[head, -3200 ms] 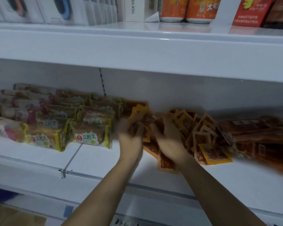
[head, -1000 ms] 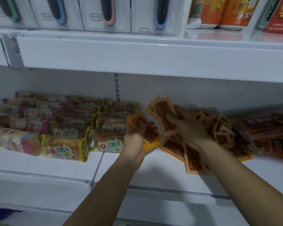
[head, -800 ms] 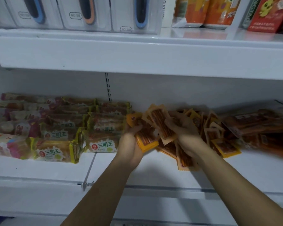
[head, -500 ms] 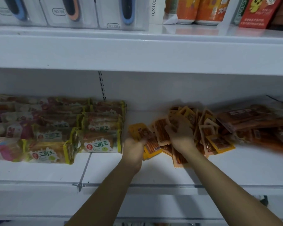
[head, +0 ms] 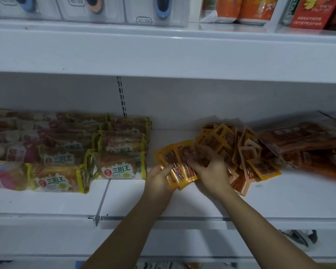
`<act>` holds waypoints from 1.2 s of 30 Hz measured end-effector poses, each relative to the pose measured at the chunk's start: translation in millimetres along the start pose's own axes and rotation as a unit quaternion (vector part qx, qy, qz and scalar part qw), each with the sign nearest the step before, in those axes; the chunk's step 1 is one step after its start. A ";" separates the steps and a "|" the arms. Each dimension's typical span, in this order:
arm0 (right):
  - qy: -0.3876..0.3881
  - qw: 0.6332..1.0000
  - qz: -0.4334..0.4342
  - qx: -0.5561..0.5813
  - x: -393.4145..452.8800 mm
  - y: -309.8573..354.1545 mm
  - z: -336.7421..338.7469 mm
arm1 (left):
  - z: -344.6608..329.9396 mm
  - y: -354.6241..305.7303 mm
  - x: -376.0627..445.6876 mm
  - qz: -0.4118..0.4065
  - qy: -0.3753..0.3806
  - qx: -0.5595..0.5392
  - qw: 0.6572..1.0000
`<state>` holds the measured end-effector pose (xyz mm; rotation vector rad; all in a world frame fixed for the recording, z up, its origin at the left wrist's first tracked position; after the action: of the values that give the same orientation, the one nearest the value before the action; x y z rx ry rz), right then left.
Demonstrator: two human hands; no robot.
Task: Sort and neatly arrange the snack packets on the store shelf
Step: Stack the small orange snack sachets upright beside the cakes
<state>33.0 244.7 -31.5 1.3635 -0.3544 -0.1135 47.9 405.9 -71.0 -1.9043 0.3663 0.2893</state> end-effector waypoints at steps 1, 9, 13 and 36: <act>-0.009 1.000 -0.014 -0.001 0.1 -1.2 2.1 | -0.1 0.7 0.0 -0.004 0.007 0.005 1.000; -0.020 0.990 0.081 -0.114 -11.6 8.7 -11.8 | -14.8 -2.7 -4.9 -0.001 0.064 0.031 0.997; 0.046 0.982 0.117 -0.143 -16.2 20.1 -8.4 | -8.9 -5.8 0.1 -0.004 0.070 0.049 0.996; 0.272 0.920 0.162 -0.231 -12.7 40.2 -25.2 | -15.1 -19.4 -14.7 0.041 0.273 -0.009 0.961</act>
<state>23.9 280.3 1.1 0.8048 -0.0673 0.4314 42.2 399.8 -43.6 -1.9698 0.8117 -0.1918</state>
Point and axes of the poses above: each hand's wrist, its own x-axis towards the middle knuckle, its own z-axis out of the back of the hand, y = z × x, the point moved 4 cm from there along x, towards the middle knuckle, and after that the axes turned 10 degrees about x, right-handed, at the moved point
